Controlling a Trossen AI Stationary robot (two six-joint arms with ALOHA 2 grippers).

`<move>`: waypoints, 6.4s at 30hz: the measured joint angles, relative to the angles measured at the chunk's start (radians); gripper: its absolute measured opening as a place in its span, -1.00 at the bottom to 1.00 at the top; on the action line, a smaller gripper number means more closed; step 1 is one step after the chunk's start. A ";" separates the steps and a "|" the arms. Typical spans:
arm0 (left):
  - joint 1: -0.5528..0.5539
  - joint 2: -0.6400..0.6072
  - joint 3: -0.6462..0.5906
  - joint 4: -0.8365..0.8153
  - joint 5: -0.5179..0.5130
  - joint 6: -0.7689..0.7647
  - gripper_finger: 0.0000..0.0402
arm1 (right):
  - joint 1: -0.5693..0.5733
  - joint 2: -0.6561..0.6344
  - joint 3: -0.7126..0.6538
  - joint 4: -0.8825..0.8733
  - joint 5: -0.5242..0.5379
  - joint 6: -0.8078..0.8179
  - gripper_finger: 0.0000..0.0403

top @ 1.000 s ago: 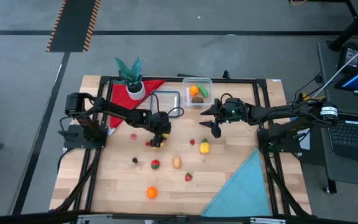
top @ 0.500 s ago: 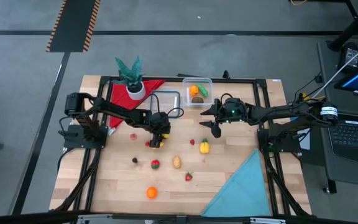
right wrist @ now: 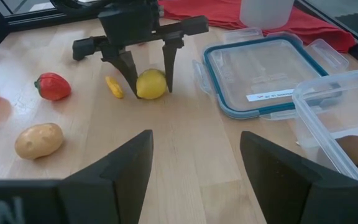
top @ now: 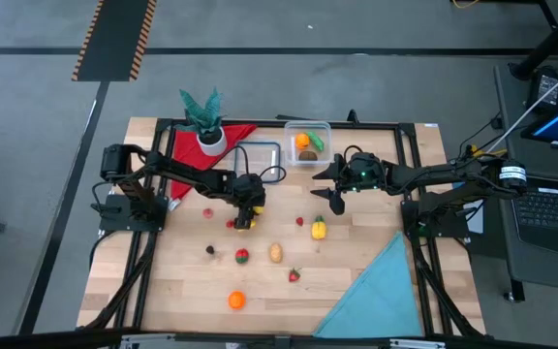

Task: Pick and placing Produce into tupperware
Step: Put the lemon into the transparent bin

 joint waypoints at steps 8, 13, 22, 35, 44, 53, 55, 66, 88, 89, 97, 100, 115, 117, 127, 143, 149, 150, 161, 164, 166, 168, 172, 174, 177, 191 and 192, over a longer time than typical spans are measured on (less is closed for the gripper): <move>0.007 -0.063 -0.004 0.045 0.049 -0.004 0.03 | 0.000 0.000 0.000 0.002 0.000 -0.005 0.21; 0.048 -0.168 -0.004 0.050 0.144 -0.004 0.03 | 0.017 0.000 0.001 0.057 -0.003 -0.177 0.21; 0.108 -0.287 -0.002 0.063 0.276 0.001 0.03 | 0.100 -0.001 0.001 0.143 0.023 -0.367 0.21; 0.126 -0.278 -0.002 0.086 0.322 -0.002 0.03 | 0.128 -0.001 0.023 0.198 0.129 -0.367 0.64; 0.135 -0.278 -0.002 0.157 0.416 -0.012 0.02 | 0.170 0.000 0.101 0.044 0.070 -0.488 0.66; 0.164 -0.277 -0.002 0.189 0.474 -0.076 0.02 | 0.217 0.016 0.175 0.003 0.070 -0.616 0.62; 0.164 -0.277 -0.002 0.190 0.486 -0.084 0.02 | 0.220 0.041 0.197 0.003 0.070 -0.627 0.62; 0.163 -0.277 -0.002 0.223 0.486 -0.109 0.02 | 0.220 0.247 0.414 -0.137 0.122 -0.732 0.62; 0.164 -0.275 -0.002 0.225 0.509 -0.130 0.02 | 0.230 0.443 0.604 -0.182 0.124 -0.850 0.62; 0.164 -0.275 -0.002 0.226 0.509 -0.132 0.02 | 0.230 0.447 0.611 -0.182 0.124 -0.862 0.62; 0.164 -0.275 -0.002 0.235 0.535 -0.135 0.03 | 0.230 0.448 0.625 -0.187 0.121 -0.880 0.62; 0.163 -0.275 -0.002 0.235 0.543 -0.145 0.03 | 0.230 0.448 0.625 -0.204 0.121 -0.892 0.62; 0.162 -0.275 -0.002 0.279 0.566 -0.180 0.03 | 0.229 0.448 0.625 -0.201 0.123 -0.889 0.47; 0.162 -0.275 -0.002 0.279 0.566 -0.180 0.03 | 0.229 0.448 0.625 -0.197 0.124 -0.888 0.36; 0.162 -0.275 -0.002 0.279 0.569 -0.183 0.03 | 0.229 0.447 0.626 -0.191 0.126 -0.837 0.03; 0.163 -0.275 -0.002 0.282 0.515 -0.169 0.20 | 0.228 0.447 0.623 -0.189 0.128 -0.762 0.03; 0.163 -0.276 -0.002 0.271 0.505 -0.081 0.24 | 0.228 0.447 0.623 -0.191 0.130 -0.730 0.03; 0.163 -0.277 -0.002 0.266 0.504 -0.081 0.24 | 0.228 0.446 0.623 -0.192 0.130 -0.730 0.03; 0.171 -0.286 0.000 0.207 0.496 -0.067 0.38 | 0.230 0.443 0.623 -0.186 0.153 -0.722 0.03; 0.185 -0.298 -0.001 0.186 0.496 -0.071 0.47 | 0.230 0.443 0.623 -0.183 0.154 -0.720 0.03; 0.194 -0.311 -0.001 0.170 0.498 -0.071 0.53 | 0.229 0.441 0.623 -0.179 0.155 -0.703 0.03; 0.207 -0.327 -0.001 0.133 0.501 -0.067 0.57 | 0.230 0.441 0.623 -0.180 0.156 -0.696 0.03; 0.221 -0.372 -0.001 0.034 0.495 -0.018 0.61 | 0.228 0.441 0.623 -0.180 0.153 -0.687 0.03; 0.222 -0.393 -0.001 -0.005 0.495 0.005 0.60 | 0.222 0.441 0.623 -0.180 0.150 -0.672 0.03; 0.220 -0.422 -0.002 -0.032 0.500 0.030 0.58 | 0.207 0.441 0.623 -0.178 0.154 -0.640 0.03; 0.221 -0.479 -0.106 0.076 0.439 0.031 0.56 | 0.140 0.436 0.623 -0.168 0.154 -0.441 0.03; 0.221 -0.479 -0.113 0.082 0.439 0.031 0.56 | 0.136 0.428 0.623 -0.182 0.154 -0.439 0.03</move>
